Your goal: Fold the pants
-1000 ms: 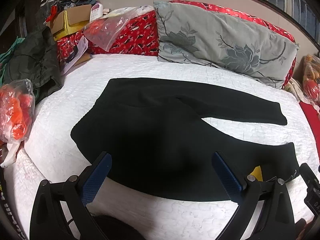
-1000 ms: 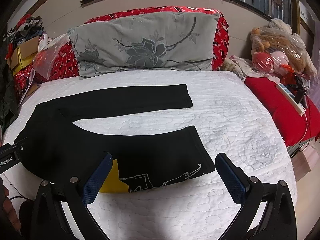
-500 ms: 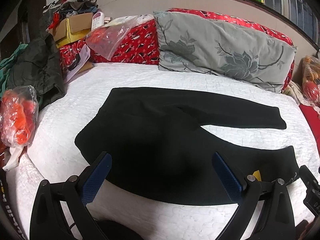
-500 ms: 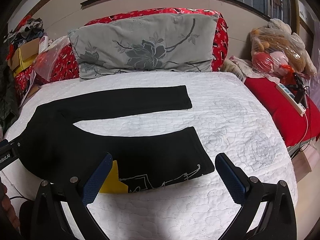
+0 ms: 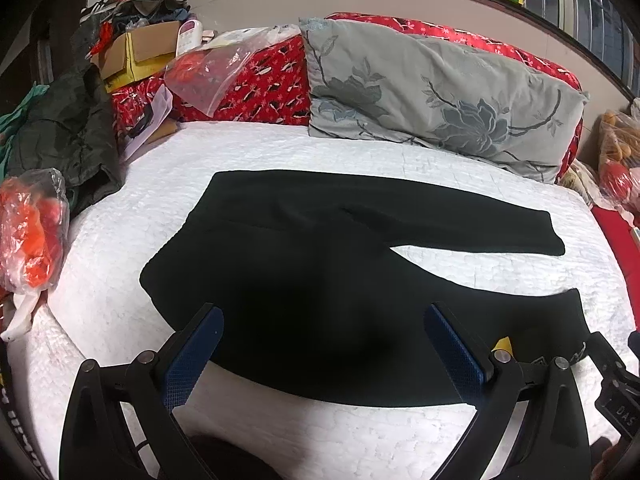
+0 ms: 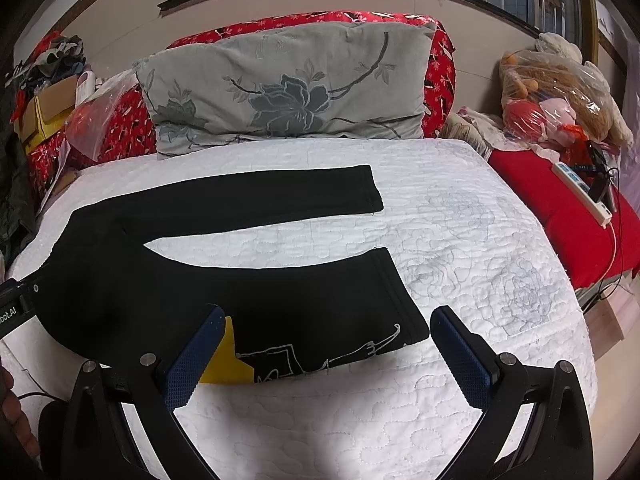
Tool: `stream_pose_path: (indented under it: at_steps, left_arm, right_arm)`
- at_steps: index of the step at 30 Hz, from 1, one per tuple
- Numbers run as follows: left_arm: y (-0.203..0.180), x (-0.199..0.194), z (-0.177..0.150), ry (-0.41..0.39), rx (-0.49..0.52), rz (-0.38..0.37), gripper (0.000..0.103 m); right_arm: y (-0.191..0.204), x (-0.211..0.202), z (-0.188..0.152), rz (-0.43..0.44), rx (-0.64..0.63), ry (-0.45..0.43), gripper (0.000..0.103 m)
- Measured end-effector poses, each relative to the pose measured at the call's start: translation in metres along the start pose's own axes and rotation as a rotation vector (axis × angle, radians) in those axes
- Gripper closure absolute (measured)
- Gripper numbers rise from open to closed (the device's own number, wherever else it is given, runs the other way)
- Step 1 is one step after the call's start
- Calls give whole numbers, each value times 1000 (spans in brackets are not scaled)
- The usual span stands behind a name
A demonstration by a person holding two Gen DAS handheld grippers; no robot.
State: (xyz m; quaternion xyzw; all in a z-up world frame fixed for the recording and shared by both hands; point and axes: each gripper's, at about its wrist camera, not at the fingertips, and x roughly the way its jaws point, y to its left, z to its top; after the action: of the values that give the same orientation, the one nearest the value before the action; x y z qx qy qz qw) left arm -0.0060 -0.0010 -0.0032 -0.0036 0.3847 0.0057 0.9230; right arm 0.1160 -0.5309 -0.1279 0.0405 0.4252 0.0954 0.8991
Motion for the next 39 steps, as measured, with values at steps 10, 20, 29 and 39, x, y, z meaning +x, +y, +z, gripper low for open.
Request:
stream_pose_path:
  at_steps: [10, 20, 29, 39]
  left_arm:
    - [-3, 2, 0, 12, 0, -7, 2]
    - [-4, 4, -1, 22, -3, -14, 2]
    - [-5, 8, 2, 31, -3, -12, 1]
    - [-5, 19, 12, 45, 6, -11, 1]
  right_arm:
    - [-2, 3, -2, -1, 4, 10, 0]
    - [-2, 5, -4, 1, 4, 18, 0]
    - [-3, 7, -5, -2, 6, 26, 0]
    - [-5, 10, -4, 1, 10, 36, 0]
